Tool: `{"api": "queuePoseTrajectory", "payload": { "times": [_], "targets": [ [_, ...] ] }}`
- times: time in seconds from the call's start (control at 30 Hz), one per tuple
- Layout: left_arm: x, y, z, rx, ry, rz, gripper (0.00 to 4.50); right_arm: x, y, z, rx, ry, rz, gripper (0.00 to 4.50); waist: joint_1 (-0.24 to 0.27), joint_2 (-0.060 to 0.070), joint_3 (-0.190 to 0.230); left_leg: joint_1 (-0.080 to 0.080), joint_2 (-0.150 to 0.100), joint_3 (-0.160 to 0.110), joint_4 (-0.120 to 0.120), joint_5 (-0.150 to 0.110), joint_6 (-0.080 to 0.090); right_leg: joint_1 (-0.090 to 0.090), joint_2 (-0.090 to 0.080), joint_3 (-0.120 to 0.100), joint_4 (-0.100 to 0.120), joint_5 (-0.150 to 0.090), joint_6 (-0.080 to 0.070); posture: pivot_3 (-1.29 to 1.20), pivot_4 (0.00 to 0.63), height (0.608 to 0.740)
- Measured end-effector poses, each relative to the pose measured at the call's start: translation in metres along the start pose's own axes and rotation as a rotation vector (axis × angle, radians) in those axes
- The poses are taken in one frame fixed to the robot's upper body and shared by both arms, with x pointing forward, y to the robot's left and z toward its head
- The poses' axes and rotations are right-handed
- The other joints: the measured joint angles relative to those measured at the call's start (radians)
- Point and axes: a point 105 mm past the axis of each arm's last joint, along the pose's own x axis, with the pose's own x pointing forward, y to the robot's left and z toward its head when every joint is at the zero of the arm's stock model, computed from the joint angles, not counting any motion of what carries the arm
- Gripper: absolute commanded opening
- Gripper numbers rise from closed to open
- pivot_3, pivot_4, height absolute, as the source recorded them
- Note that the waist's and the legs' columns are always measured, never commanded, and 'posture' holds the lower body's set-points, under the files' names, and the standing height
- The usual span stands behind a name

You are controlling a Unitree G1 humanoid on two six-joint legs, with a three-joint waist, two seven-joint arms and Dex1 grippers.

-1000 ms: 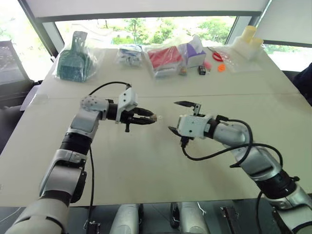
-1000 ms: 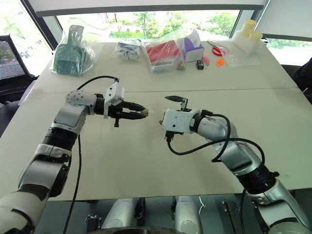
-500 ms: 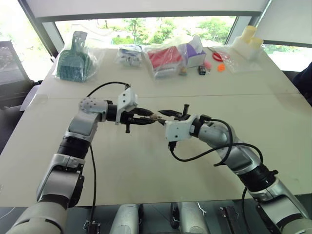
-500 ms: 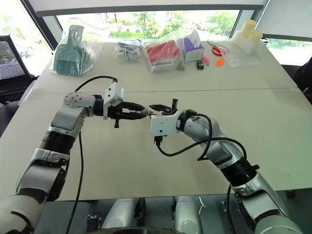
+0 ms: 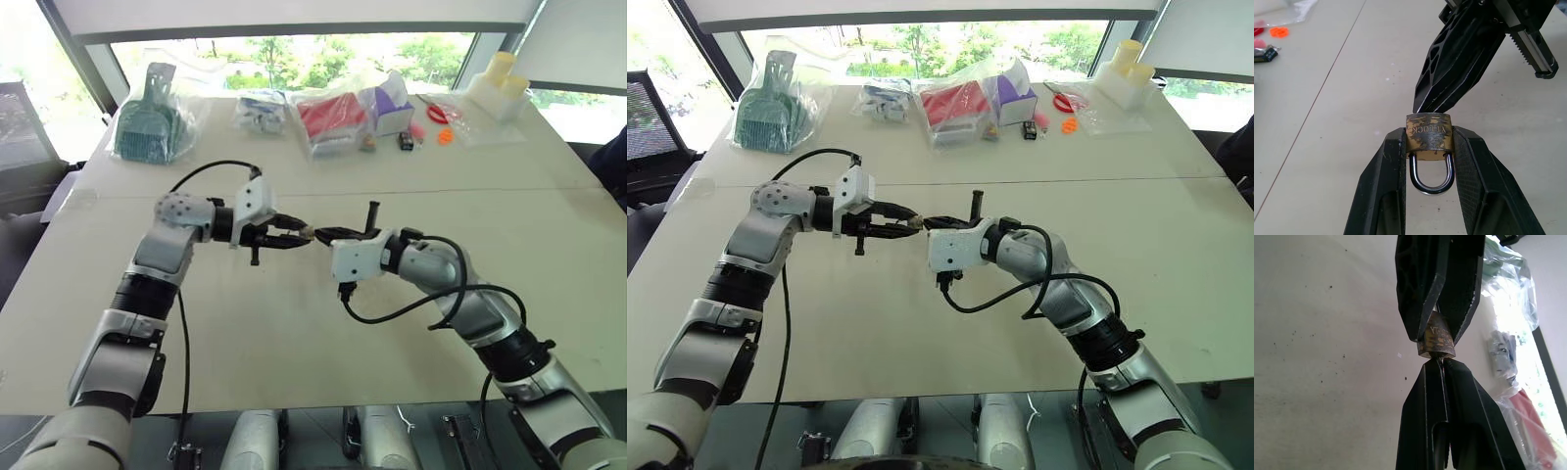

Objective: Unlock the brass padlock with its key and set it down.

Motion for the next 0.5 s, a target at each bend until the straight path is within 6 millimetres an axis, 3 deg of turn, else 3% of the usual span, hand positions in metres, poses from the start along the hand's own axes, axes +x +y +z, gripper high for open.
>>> {"api": "queuePoseTrajectory", "payload": {
  "times": [0.27,0.4,0.5],
  "targets": [
    [0.0074,-0.0058,-0.0039,0.296,0.042,-0.015,0.77,-0.0022,-0.0007,-0.0034,0.383,0.063,0.210,0.07,0.000,0.000,0.000,0.000,0.000,0.000,0.000,0.000,0.000,0.000,0.000,0.000,0.000,0.000,0.000,0.00,0.150,0.740],
    [0.0068,-0.0062,-0.0037,0.345,0.033,-0.011,0.77,-0.0027,-0.0030,-0.0013,0.416,0.075,0.222,0.07,0.001,0.000,0.000,0.000,0.000,0.000,0.000,0.000,0.000,0.000,0.000,0.000,0.000,0.000,0.000,0.00,0.150,0.740],
    [0.0048,-0.0028,-0.0027,0.278,0.015,0.008,0.77,-0.0031,-0.0067,0.0011,0.259,0.051,0.177,0.07,0.001,0.000,0.000,0.000,0.000,0.001,0.000,0.000,0.000,0.000,0.000,0.000,0.000,0.000,0.000,0.00,0.150,0.740]
  ]
}}
